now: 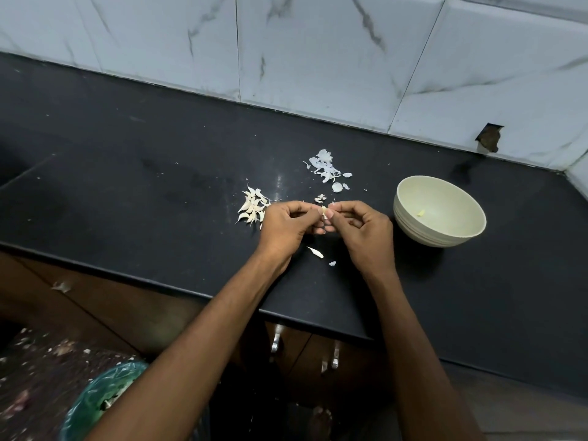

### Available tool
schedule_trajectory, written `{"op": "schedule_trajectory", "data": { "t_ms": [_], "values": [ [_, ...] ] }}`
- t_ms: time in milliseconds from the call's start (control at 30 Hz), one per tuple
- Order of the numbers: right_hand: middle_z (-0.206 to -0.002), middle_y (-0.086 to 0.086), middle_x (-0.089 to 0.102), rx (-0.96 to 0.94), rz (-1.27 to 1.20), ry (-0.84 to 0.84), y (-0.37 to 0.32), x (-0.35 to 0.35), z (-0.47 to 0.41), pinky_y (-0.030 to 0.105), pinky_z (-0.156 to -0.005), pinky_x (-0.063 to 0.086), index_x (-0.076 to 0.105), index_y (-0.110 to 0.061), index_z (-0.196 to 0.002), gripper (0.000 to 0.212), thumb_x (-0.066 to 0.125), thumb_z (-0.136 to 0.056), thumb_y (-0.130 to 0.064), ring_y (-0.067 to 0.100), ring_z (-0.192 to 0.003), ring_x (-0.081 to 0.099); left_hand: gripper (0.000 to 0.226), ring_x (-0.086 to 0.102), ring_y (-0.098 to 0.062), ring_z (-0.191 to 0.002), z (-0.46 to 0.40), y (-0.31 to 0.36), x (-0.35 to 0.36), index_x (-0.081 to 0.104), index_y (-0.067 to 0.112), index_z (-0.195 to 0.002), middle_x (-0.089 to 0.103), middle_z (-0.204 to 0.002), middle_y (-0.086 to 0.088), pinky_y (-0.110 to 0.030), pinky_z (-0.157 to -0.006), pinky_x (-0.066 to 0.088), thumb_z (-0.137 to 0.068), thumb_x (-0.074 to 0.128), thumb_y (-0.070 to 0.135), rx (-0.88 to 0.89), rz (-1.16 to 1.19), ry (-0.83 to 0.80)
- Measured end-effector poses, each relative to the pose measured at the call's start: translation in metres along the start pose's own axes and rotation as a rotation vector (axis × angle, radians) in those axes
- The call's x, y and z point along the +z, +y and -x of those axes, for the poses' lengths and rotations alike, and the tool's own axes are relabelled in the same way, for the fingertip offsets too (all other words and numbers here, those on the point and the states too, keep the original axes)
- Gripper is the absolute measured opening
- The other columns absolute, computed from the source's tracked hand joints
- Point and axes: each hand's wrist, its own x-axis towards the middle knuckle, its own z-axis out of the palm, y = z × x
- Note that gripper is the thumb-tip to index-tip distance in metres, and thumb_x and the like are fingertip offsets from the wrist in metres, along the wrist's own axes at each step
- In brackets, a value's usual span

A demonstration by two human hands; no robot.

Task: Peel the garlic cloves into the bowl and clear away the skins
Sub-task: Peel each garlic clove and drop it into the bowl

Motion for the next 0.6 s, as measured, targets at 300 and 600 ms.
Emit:
{"op": "schedule_trajectory", "data": {
  "t_ms": [300, 600],
  "values": [
    [-0.090, 0.000, 0.078, -0.244, 0.272, 0.033, 0.0065, 0.0037, 0.0031, 0.039, -0.075, 0.065, 0.080, -0.010, -0.100, 0.009, 0.079, -0.091, -0.008, 0.008, -0.078, 0.077, 0.011, 0.066, -0.019, -0.072, -0.0029, -0.0006, 0.0001, 0.072, -0.013, -0.095, 0.071, -0.081, -0.017, -0.023, -0.069, 0.057, -0.095, 0.067, -0.003, -0.021, 0.056, -0.008],
    [-0.083, 0.000, 0.079, -0.117, 0.188, 0.006, 0.0055, 0.0043, 0.0023, 0.037, -0.078, 0.065, 0.079, -0.009, -0.101, 0.009, 0.077, -0.092, -0.007, 0.012, -0.077, 0.078, 0.009, 0.066, -0.018, -0.067, -0.0014, 0.0012, -0.0007, 0.072, -0.010, -0.093, 0.070, -0.080, -0.020, -0.022, -0.065, 0.055, -0.095, 0.067, -0.003, -0.027, 0.050, -0.036]
  ]
}}
